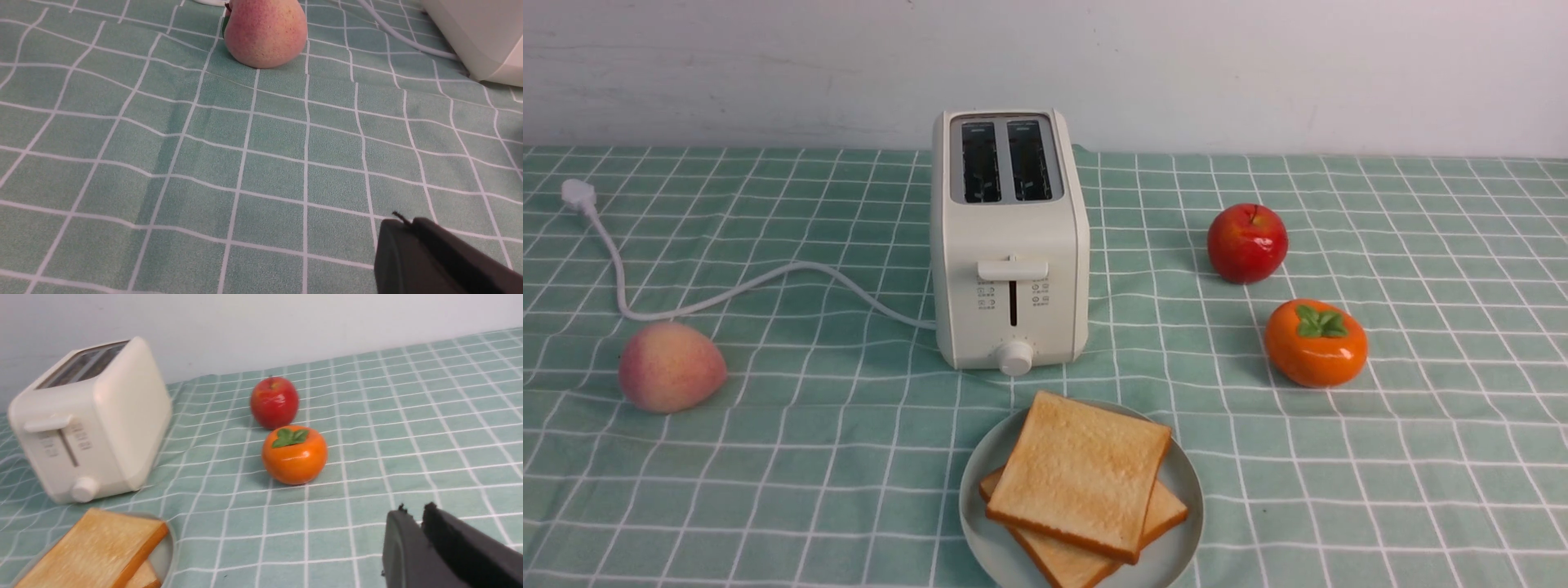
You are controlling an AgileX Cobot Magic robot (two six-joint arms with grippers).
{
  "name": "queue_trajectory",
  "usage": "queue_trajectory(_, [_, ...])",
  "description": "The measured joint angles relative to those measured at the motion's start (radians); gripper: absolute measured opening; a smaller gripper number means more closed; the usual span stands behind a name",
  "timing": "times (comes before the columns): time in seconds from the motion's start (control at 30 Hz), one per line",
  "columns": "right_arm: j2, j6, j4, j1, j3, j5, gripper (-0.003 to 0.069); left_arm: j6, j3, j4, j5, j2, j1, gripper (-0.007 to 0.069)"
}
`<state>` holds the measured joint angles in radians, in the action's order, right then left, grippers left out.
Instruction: Take toasted bread from bread machine on blue coffee table place on plate.
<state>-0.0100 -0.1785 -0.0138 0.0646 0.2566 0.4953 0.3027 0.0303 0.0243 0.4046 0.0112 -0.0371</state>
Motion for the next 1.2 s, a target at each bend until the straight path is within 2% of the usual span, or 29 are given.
queue_trajectory(0.13, [0.000, 0.000, 0.000, -0.098, 0.000, 0.000, 0.0073, 0.000, 0.000, 0.000, 0.000, 0.000, 0.000, 0.0020])
queue_trajectory(0.47, [-0.001, 0.000, 0.014, -0.119, -0.023, -0.019, 0.0086, 0.000, 0.000, 0.000, 0.000, 0.000, 0.000, 0.0029])
queue_trajectory(0.57, [-0.001, 0.000, 0.087, -0.110, -0.101, -0.049, 0.0090, 0.000, 0.000, 0.000, 0.000, 0.000, 0.000, 0.0035])
queue_trajectory(0.73, [-0.001, 0.000, 0.130, -0.057, -0.252, -0.053, 0.0097, 0.000, 0.000, 0.000, 0.000, 0.000, 0.000, 0.0036])
queue_trajectory(0.93, [-0.001, 0.000, 0.149, 0.017, -0.268, -0.090, 0.0105, 0.000, 0.000, 0.000, -0.002, 0.000, 0.000, 0.0036])
queue_trajectory(1.2, [-0.001, 0.000, 0.149, 0.019, -0.268, -0.091, 0.0114, 0.000, 0.000, 0.000, -0.002, 0.000, 0.000, 0.0039])
